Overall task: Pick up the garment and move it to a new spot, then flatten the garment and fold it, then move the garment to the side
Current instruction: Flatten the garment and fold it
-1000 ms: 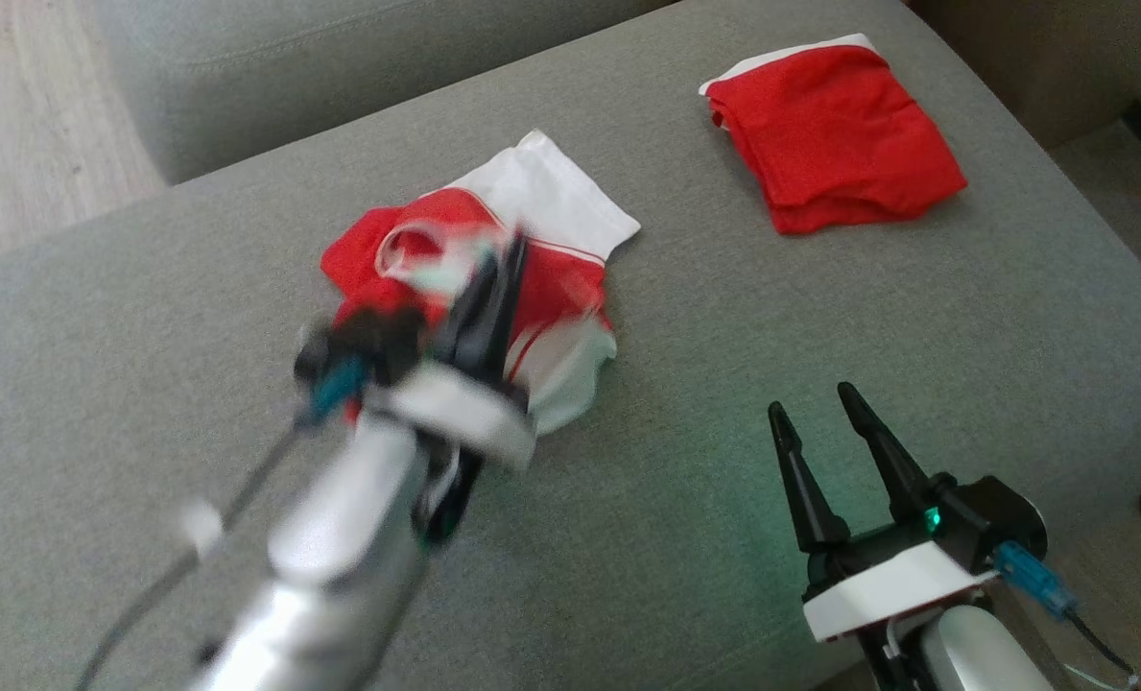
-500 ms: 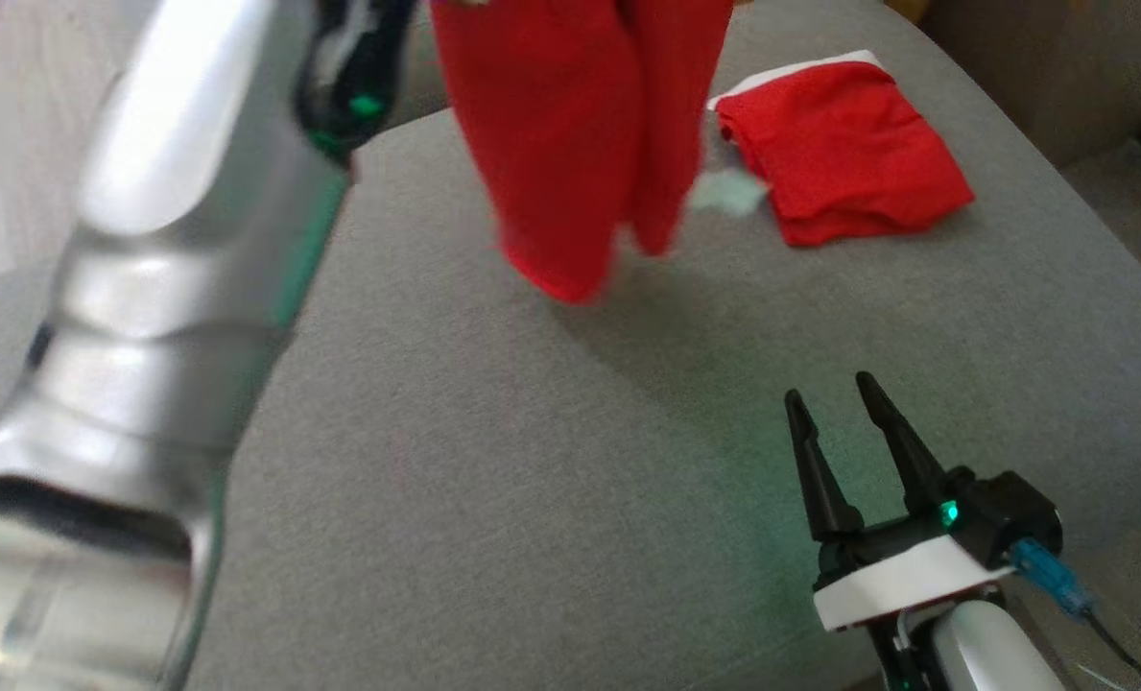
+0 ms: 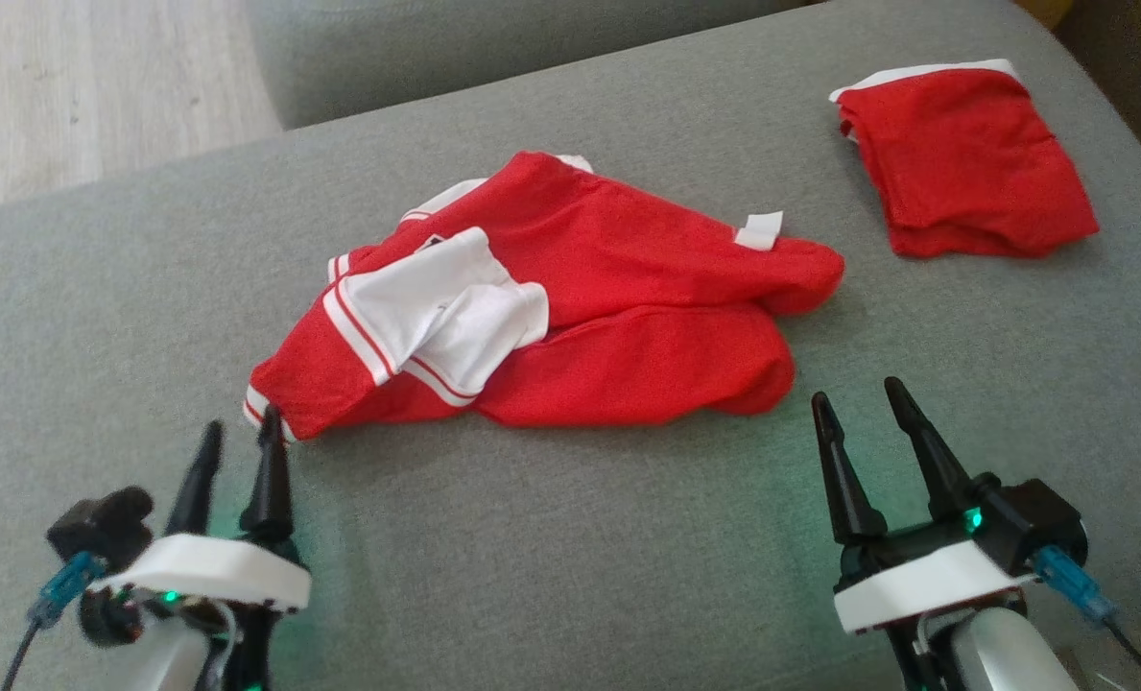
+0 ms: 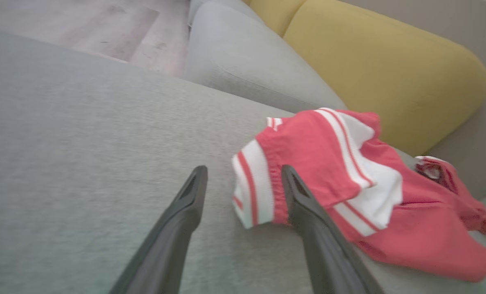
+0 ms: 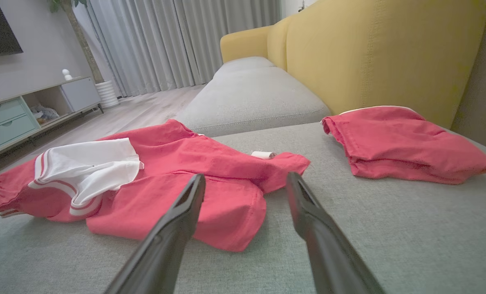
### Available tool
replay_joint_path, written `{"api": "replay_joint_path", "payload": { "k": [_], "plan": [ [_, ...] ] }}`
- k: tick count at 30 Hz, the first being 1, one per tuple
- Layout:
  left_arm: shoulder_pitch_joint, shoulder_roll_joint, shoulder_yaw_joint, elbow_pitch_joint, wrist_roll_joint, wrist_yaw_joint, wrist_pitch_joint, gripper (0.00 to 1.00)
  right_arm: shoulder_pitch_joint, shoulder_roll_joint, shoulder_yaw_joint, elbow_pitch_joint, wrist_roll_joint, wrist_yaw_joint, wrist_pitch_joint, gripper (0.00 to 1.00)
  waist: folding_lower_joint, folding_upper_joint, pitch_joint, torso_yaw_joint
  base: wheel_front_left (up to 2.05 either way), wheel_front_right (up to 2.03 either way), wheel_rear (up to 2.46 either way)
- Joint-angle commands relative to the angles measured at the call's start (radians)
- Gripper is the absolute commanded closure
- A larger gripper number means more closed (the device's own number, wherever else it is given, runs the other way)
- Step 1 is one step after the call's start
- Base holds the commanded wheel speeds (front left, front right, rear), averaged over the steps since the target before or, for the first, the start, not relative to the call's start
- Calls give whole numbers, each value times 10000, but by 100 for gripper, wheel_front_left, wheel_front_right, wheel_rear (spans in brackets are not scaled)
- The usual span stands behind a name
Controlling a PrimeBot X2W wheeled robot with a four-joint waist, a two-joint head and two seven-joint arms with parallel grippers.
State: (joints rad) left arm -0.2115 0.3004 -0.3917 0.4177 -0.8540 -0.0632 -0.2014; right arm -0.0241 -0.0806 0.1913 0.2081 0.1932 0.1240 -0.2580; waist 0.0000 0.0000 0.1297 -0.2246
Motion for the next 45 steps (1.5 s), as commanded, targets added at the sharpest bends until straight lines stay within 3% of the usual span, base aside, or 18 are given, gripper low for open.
{"api": "replay_joint_path", "payload": {
  "k": [1,5,10,13,17,21,25,32,33,34,39,44,45],
  "plan": [
    [-498,405,618,-241,152,246,-302,0,-286,-169,220,-254,-41,67,-38,0,0,0,146,152,0,0,0],
    [-183,676,869,-482,1157,987,-550,0,-337,-240,202,-243,-30,67,-38,0,0,0,219,279,0,0,0],
    [-751,1365,186,-1960,3887,1772,-597,0,-374,-308,280,-228,-22,67,-38,0,0,0,314,331,0,0,0],
    [-1170,1478,-494,-2479,4860,1921,-341,0,-429,-322,323,-244,-9,67,-38,0,0,0,400,310,0,0,0],
    [-2407,1186,-1863,-2902,6265,1845,1099,0,-585,-333,413,-281,13,67,-38,0,0,0,748,266,0,0,0],
    [-3565,548,-2901,-2237,7027,1554,2827,0,-863,-322,583,-294,36,67,-38,0,0,0,1242,107,0,0,0],
    [-4214,230,-3336,-1180,7348,1447,4068,0,-1146,-291,658,-295,83,67,-38,0,0,0,1648,-85,0,0,0],
    [-4655,476,-3629,-497,8209,1960,4079,0,-1263,-297,480,-315,83,67,-38,0,0,0,1959,-26,0,0,0],
    [-4646,496,-3676,-532,8251,1968,3948,34,-1263,-302,468,-304,78,67,-38,0,0,0,1955,30,0,0,0],
    [-4553,526,-3756,-721,8285,1987,3511,100,-1273,-287,446,-310,71,67,-38,0,0,0,1924,150,0,0,0],
    [-3733,750,-4111,-1693,8469,2248,2538,100,-1294,-266,453,-317,63,67,-38,0,0,0,1700,443,0,0,0],
    [-2172,1073,-4621,-2958,8393,2513,2346,100,-1209,-292,356,-355,29,67,-38,0,0,0,1555,728,0,0,0],
    [-1844,1084,-4694,-3153,8247,2526,2400,53,-1192,-314,350,-351,23,67,-38,0,0,0,1555,787,0,0,0]
  ]
}}
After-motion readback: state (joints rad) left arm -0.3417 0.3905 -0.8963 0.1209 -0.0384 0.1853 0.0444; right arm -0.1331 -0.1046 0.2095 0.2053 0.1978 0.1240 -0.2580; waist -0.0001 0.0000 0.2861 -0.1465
